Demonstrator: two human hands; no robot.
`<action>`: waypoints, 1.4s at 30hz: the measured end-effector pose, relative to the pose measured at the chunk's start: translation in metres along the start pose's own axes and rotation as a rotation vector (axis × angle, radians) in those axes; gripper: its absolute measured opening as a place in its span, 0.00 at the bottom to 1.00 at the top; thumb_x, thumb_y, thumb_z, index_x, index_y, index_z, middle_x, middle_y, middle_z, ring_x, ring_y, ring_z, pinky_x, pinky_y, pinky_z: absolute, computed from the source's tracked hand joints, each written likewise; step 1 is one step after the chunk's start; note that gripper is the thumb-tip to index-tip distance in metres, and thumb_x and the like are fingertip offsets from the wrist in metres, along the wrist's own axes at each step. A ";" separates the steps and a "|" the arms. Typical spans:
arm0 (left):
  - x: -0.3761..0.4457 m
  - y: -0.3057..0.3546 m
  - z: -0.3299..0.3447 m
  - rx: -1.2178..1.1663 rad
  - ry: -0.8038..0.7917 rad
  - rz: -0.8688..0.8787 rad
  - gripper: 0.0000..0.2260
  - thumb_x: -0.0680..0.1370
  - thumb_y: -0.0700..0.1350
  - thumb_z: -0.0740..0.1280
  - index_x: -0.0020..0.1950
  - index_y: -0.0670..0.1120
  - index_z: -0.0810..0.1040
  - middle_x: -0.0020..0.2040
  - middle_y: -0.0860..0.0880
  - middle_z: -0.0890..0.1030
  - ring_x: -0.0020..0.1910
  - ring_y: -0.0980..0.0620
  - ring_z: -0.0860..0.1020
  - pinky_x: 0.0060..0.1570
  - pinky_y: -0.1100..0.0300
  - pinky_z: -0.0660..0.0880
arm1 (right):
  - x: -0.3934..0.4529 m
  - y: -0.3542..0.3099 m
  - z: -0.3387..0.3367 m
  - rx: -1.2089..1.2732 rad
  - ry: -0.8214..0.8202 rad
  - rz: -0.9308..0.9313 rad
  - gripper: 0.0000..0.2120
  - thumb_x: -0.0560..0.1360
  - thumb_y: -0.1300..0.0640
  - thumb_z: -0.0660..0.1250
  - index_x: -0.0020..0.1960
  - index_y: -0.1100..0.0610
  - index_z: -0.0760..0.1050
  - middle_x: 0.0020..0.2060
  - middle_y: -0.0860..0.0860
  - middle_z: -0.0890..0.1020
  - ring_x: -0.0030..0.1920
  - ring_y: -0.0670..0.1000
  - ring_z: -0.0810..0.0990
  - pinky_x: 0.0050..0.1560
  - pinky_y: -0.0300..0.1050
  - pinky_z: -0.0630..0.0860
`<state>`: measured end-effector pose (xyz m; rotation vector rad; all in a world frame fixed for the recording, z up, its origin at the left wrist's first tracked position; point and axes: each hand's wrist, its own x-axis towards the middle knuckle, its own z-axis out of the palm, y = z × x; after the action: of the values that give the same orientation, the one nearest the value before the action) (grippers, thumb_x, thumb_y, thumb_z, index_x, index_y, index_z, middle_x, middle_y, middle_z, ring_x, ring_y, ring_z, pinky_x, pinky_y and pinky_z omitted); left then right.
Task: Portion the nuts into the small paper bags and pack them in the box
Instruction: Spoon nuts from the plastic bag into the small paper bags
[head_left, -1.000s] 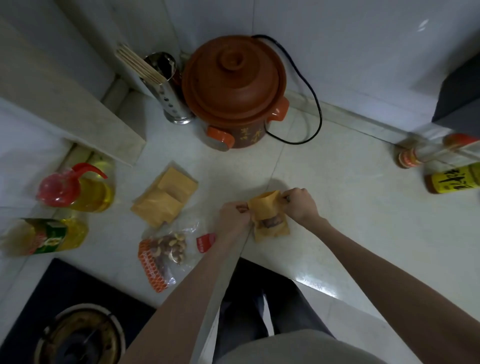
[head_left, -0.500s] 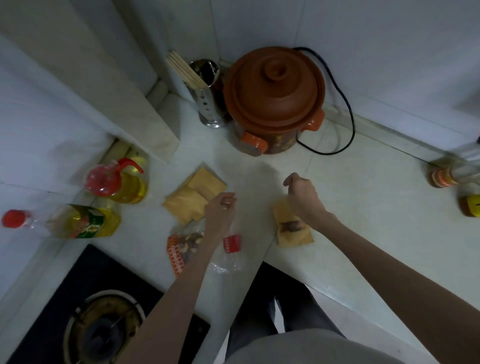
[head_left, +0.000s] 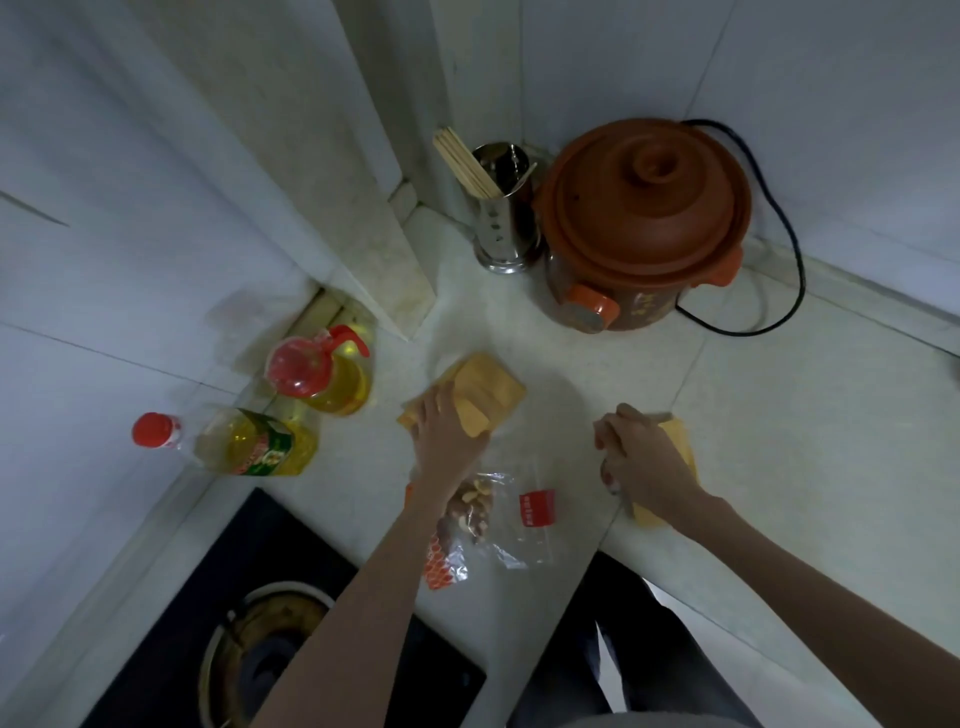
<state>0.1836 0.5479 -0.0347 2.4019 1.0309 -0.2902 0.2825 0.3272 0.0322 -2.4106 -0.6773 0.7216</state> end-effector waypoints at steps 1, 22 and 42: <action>0.003 0.001 -0.001 0.010 -0.021 0.007 0.43 0.69 0.54 0.75 0.77 0.46 0.57 0.75 0.45 0.62 0.73 0.43 0.61 0.67 0.44 0.65 | -0.002 0.000 -0.002 0.016 0.013 0.007 0.10 0.77 0.67 0.58 0.39 0.60 0.73 0.40 0.52 0.72 0.33 0.54 0.78 0.34 0.52 0.77; -0.007 0.024 -0.046 -0.584 0.176 0.071 0.10 0.79 0.39 0.65 0.60 0.42 0.74 0.45 0.46 0.80 0.44 0.45 0.80 0.42 0.50 0.80 | -0.046 -0.012 -0.046 0.217 0.224 -0.012 0.17 0.81 0.56 0.55 0.35 0.60 0.68 0.29 0.54 0.75 0.26 0.52 0.76 0.29 0.41 0.72; -0.133 0.126 -0.196 -0.965 -0.098 0.579 0.12 0.76 0.51 0.67 0.60 0.59 0.73 0.53 0.47 0.81 0.51 0.52 0.82 0.47 0.55 0.82 | -0.063 -0.146 -0.122 -0.059 0.308 -0.542 0.07 0.76 0.54 0.62 0.44 0.55 0.66 0.31 0.49 0.74 0.32 0.54 0.75 0.32 0.49 0.70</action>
<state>0.1822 0.4961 0.2289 1.6478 0.2598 0.2518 0.2661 0.3553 0.2300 -2.1656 -1.1578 0.1074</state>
